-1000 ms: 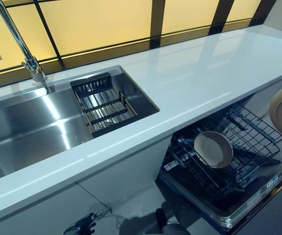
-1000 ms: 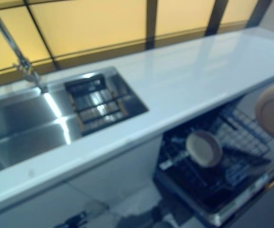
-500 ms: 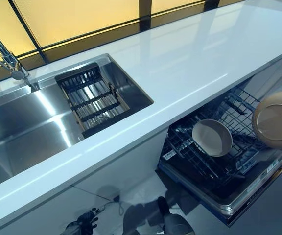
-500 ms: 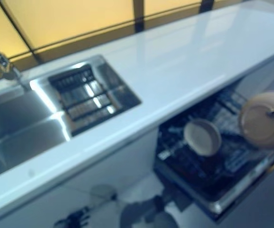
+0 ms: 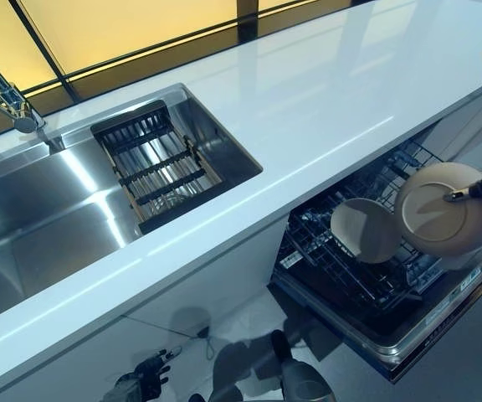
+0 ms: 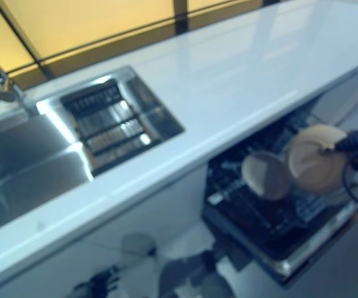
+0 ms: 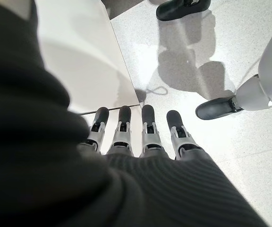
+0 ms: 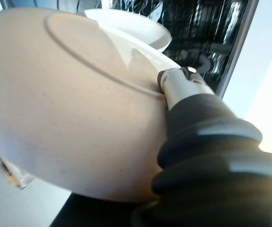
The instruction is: Take plates into dishwasher
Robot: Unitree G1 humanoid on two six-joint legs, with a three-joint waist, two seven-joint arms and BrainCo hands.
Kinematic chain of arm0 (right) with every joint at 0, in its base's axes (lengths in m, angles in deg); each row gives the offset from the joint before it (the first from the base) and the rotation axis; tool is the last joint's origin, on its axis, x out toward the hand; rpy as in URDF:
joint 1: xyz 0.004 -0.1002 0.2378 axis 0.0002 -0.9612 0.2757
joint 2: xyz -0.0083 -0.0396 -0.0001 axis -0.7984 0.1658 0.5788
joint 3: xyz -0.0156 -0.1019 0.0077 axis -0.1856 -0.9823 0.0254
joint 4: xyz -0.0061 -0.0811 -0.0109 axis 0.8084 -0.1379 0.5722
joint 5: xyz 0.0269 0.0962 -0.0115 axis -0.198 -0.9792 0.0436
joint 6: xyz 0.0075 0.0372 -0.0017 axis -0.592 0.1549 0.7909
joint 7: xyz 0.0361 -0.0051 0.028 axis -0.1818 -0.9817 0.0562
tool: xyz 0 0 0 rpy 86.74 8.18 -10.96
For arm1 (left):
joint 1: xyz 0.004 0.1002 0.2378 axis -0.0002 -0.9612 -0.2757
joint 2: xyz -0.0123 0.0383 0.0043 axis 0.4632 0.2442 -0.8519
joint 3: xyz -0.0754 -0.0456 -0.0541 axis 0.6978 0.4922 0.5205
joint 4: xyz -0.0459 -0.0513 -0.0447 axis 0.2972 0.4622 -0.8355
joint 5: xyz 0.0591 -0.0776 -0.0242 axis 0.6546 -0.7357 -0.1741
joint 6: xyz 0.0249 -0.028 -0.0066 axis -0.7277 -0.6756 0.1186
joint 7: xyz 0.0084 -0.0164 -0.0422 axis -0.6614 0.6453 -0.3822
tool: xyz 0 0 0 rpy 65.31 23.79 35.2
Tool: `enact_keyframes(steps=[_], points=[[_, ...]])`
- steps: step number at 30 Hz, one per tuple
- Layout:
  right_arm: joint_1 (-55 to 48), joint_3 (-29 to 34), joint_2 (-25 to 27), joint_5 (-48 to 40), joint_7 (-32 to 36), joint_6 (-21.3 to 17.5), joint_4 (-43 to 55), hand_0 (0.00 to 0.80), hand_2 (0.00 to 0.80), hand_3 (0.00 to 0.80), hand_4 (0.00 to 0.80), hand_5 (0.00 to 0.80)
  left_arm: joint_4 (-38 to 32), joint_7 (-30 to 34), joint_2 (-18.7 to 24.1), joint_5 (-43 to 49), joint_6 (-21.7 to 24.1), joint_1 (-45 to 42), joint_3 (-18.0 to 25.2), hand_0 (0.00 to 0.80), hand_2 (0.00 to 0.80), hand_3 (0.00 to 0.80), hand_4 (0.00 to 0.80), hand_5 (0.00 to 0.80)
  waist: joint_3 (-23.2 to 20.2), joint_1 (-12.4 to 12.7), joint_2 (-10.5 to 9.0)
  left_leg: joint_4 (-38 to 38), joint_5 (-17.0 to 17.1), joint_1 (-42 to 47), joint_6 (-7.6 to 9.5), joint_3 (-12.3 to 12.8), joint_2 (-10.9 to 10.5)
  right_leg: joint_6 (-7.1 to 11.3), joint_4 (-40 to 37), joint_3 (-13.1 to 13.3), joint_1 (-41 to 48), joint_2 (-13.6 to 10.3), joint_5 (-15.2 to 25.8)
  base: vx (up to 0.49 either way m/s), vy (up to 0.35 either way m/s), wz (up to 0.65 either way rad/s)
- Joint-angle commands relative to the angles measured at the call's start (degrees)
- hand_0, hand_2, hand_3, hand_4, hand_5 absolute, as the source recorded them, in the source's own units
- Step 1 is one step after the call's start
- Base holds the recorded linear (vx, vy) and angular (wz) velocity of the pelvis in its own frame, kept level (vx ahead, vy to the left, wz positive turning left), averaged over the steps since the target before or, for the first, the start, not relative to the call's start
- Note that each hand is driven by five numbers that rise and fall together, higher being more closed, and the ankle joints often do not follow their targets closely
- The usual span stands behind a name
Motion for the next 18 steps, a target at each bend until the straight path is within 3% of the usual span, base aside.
enact_keyframes(steps=[1, 18], points=[[0.5, 1.6, -3.1, 0.4, -1.5, 0.6, 1.0, 0.8, 0.8, 0.8, 0.8, 0.8, 1.7, -0.2, 2.6, 0.7, 0.5, 1.7, -0.2, 0.0, 0.0, 0.0, 0.0, 0.0, -1.2, -0.7, -4.93, -0.1, -0.8, 2.9, 0.27, -4.0, 1.7, 3.66, 0.2, -0.2, 2.4, -4.3, -1.5, 0.0, 0.0, 0.0], [-0.9, 0.7, -7.7, 2.5, -1.0, 2.8, 1.7, 0.8, 0.8, 0.8, 0.8, 0.8, 1.7, -1.0, 2.2, -0.4, 0.3, 2.6, -0.3, 0.0, 0.0, 0.0, 0.0, 0.0, -0.7, -0.1, -4.77, -0.1, -0.5, 2.6, 0.29, -4.7, 1.7, 3.64, 0.2, -0.2, 2.7, -4.5, -1.5, 0.0, 0.0, 0.0]])
